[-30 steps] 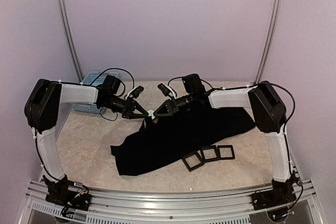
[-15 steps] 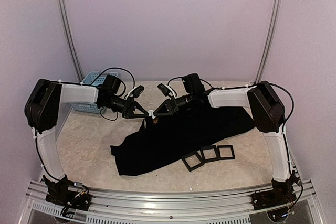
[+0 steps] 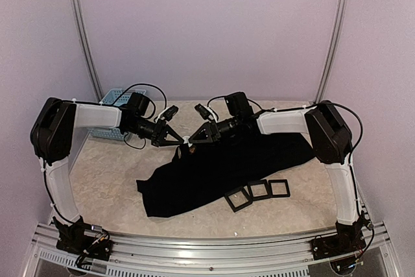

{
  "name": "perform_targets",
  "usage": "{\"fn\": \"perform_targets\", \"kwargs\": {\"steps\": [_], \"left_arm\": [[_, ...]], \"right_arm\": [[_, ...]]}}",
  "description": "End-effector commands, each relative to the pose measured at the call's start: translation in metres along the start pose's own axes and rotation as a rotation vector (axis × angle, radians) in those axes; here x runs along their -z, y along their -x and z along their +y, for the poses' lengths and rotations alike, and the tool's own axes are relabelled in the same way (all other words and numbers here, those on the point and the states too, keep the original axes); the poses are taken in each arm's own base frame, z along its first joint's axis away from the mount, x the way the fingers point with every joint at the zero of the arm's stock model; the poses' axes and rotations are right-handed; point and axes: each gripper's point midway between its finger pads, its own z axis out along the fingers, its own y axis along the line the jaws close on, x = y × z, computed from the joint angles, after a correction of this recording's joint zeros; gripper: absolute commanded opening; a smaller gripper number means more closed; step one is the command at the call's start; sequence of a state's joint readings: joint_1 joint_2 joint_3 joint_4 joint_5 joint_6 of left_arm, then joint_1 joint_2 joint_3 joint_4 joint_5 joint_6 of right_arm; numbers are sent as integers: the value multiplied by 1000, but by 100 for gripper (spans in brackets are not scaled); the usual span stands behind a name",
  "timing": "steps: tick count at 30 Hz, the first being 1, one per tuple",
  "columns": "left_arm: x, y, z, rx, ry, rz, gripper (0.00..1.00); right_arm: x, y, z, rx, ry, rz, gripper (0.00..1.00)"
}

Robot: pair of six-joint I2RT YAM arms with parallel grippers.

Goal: Remove the brooch from the garment
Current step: Pass from the right arm to the left

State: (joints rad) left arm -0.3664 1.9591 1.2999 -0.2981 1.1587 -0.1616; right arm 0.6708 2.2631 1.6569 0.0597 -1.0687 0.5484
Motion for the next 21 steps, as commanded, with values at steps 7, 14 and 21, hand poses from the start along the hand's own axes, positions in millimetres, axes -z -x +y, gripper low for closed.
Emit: {"fn": "perform_targets", "kwargs": {"steps": [7,14,21], "left_arm": [[4,9,-15,-47,-10,-20,0],[4,10,-16,-49,-11,-21,0],[4,10,-17,-49,-11,-22,0]], "right_arm": [[-5,-2,-8,-4,-25,8,46],[-9,-2,-8,-8,-16,11,38],[-12,-5,-8,-15,-8,20,31]]}}
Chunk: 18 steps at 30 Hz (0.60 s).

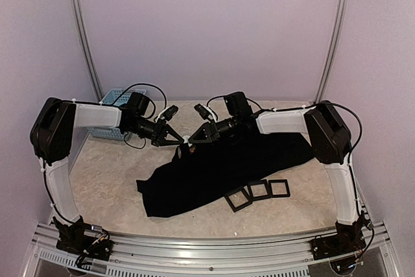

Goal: Remove the brooch from the garment
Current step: Pass from the right arm to the left

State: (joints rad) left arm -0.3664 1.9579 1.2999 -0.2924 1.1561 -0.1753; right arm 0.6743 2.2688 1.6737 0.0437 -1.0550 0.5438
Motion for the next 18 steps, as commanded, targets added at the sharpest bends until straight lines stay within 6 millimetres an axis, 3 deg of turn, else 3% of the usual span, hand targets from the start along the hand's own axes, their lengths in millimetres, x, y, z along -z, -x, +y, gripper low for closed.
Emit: {"fn": "perform_targets", "kwargs": {"steps": [1,10,18], "left_arm": [[4,9,-17,-58,-13,-19,0],[3,10,-17,-60,-15,-19,0],[2,9,-19,-65,-15,-17,0]], "right_arm": [[-11,-8,-7,-18,4,24,31],[-16,-10,-5,-22,15,36,27],[-18,-12,-9,-38,14,43,15]]}}
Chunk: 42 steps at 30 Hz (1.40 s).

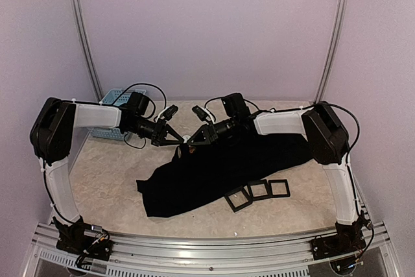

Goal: Remove the brooch from the garment
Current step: Pass from the right arm to the left, then open the brooch with the flattened clothing.

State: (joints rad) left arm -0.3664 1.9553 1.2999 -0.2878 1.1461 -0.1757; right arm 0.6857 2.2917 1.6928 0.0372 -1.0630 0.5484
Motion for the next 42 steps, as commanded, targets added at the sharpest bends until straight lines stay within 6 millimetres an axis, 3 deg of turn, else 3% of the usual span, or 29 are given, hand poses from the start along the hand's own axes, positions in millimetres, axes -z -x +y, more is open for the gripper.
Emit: {"fn": "perform_targets", "kwargs": {"steps": [1,14,42], "left_arm": [[2,8,-19,-60,-24,-13,0],[0,8,-24,-72,-26,-5,0],[-10,7,-37,-123,-25,26,0]], "right_arm": [[-10,-7,-8,-31,3,26,14],[-16,-13,-23,-98,-7,46,0],[-24,-44,-90,-379,-158,114,0]]}}
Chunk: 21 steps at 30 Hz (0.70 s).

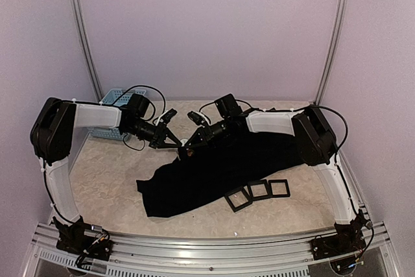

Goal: Remove the brooch from the garment
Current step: Open the brooch with the flattened clothing, then remove the brooch from the center of the board.

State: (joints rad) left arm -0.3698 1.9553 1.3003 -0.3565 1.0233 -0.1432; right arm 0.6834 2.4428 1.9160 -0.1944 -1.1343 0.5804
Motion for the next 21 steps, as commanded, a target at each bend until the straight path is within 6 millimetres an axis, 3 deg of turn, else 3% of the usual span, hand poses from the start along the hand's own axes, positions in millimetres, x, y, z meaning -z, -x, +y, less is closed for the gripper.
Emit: {"fn": "perform_targets", "kwargs": {"steps": [1,10,21], "left_arm": [[-3,13,-60,-154,-148,5,0],[-10,13,-64,-169,-154,26,0],[-13,11,-47,-111,-129,31,0]], "right_arm": [[-11,-26,-76,-224,-178,0,0],[-13,-24,-84,-256,-194,-7,0],[-3,-18,-58,-105,-202,10,13]]}}
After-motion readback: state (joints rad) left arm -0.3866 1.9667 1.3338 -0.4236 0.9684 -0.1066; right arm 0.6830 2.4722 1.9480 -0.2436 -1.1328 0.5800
